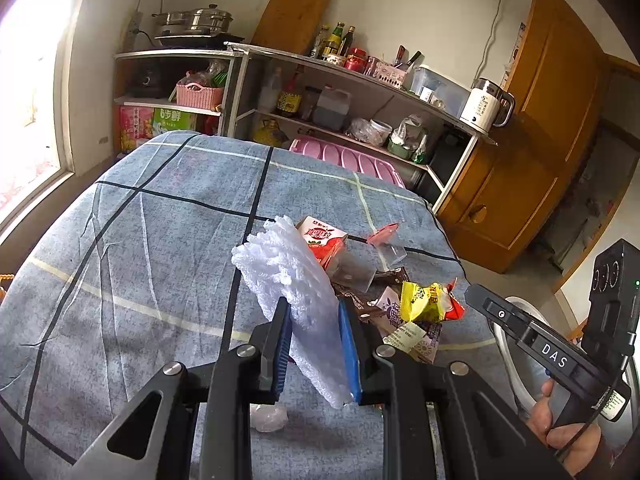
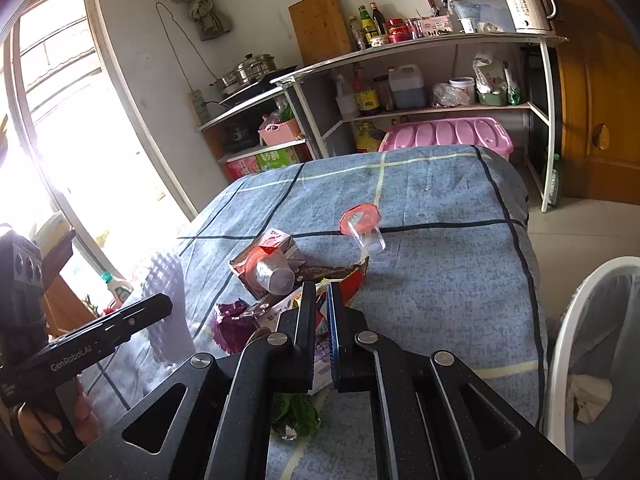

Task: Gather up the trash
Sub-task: 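Grasp the snack wrapper with the right gripper while the left grasps the foam net, then carry both items over the bin and open both grippers to drop them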

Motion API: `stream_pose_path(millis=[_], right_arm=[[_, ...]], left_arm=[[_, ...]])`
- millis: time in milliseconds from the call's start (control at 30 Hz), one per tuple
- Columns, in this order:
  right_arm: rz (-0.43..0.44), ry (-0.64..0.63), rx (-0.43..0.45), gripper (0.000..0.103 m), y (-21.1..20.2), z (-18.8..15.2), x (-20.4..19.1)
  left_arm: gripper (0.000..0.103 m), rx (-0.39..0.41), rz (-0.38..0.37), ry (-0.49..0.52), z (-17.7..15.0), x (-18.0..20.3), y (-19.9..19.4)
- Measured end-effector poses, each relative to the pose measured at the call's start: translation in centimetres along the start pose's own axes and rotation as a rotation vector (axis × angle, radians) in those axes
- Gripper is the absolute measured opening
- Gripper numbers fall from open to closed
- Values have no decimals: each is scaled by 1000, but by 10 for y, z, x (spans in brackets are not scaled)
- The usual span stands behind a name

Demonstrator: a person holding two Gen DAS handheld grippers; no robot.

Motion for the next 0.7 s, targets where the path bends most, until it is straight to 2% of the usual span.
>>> stream_pose_path(millis=[67, 100, 133, 167, 200, 267, 367, 433, 500, 700], right_arm=[[-17, 33, -17, 10, 5, 3, 6], [-1, 64, -34, 28, 9, 4, 10], [10, 89, -52, 54, 12, 3, 12], [17, 109, -63, 64, 16, 3, 12], [28, 113, -66, 67, 20, 3, 11], [41, 98, -66, 67, 26, 4, 6], [4, 90, -73, 65, 32, 5, 2], [9, 88, -88, 48, 35, 2, 1], [-11, 78, -108, 39, 38, -1, 0], [-21, 53, -93, 30, 30, -4, -2]], left_arm=[[24, -2, -5, -3, 0, 1, 1], [24, -1, -4, 0, -1, 2, 1], [24, 0, -4, 2, -1, 3, 1], [24, -1, -6, 3, -1, 3, 1], [24, -4, -4, 4, -2, 3, 2], [24, -7, 1, 8, -2, 4, 4], [24, -17, -4, 10, -3, 5, 7], [24, -21, -3, 17, -3, 6, 10], [24, -26, -6, 21, -4, 7, 11], [24, -26, -12, 35, -4, 14, 10]])
Point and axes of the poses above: each gripper's, at about its wrist camera, not at the fingertips, and y roughly the way its jaws point, x to its right, z to its top, the point moved 3 cm from there along y, roughly the way its jaws point, and after that the axes turned 1 degree about -x, right-handed, at the moved point
